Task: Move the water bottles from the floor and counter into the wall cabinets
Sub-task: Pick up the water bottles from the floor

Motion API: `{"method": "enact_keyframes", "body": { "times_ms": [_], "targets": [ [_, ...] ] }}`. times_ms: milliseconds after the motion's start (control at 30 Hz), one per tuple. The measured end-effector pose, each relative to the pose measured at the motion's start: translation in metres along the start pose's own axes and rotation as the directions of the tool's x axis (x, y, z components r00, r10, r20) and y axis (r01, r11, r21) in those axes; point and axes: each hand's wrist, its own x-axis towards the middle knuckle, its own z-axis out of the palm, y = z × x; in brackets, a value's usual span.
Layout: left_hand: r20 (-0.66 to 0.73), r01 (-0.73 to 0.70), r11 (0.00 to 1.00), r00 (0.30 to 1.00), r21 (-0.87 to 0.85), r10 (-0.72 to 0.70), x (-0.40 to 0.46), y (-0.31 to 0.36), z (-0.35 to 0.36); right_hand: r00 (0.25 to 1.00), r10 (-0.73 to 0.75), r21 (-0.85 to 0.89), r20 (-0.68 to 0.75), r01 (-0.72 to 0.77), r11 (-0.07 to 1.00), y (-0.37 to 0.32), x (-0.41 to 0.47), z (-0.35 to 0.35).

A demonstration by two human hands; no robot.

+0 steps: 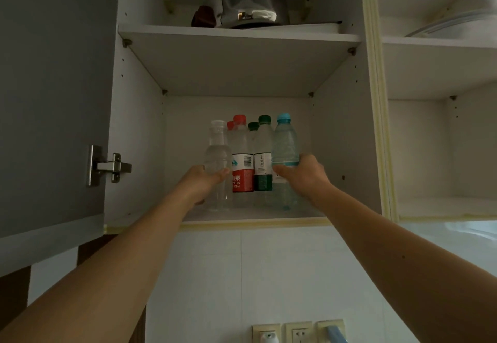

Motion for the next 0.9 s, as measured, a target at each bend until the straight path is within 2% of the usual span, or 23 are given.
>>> {"method": "enact_keyframes", "body": {
  "times_ms": [100,233,333,433,633,733,800,900],
  "targets": [
    [-0.021,-0.001,0.998,1.000,0.056,0.002,-0.001,0.002,-0.001,0.999,0.005,-0.020,0.036,-0.005,1.000,-0.001,-0.006,-0.003],
    [-0.134,-0.045,0.939,0.986,0.340,0.096,-0.017,0.000,0.003,0.999,-0.013,-0.066,0.046,0.016,0.998,0.003,-0.023,-0.014],
    [-0.296,-0.081,0.897,0.928,0.434,0.227,-0.041,0.001,0.007,0.997,-0.083,-0.160,0.003,0.083,0.984,0.006,-0.043,-0.029],
    [-0.374,-0.137,0.893,0.873,0.428,0.313,-0.069,0.008,0.009,0.987,-0.156,-0.220,-0.022,0.148,0.964,0.006,-0.068,-0.045],
    [-0.352,-0.341,0.840,0.792,0.423,0.499,-0.139,0.022,0.021,0.934,-0.354,-0.309,-0.036,0.327,0.893,0.009,-0.133,-0.067],
    [-0.273,-0.418,0.820,0.798,0.392,0.537,-0.182,0.015,0.039,0.913,-0.407,-0.294,0.005,0.391,0.872,0.023,-0.174,-0.072],
    [-0.214,-0.427,0.823,0.824,0.374,0.525,-0.211,0.003,0.054,0.922,-0.384,-0.238,0.047,0.384,0.892,0.037,-0.205,-0.074],
    [-0.143,-0.401,0.845,0.870,0.354,0.472,-0.257,-0.017,0.073,0.954,-0.268,-0.162,0.133,0.287,0.944,0.061,-0.254,-0.076]
  ]
}}
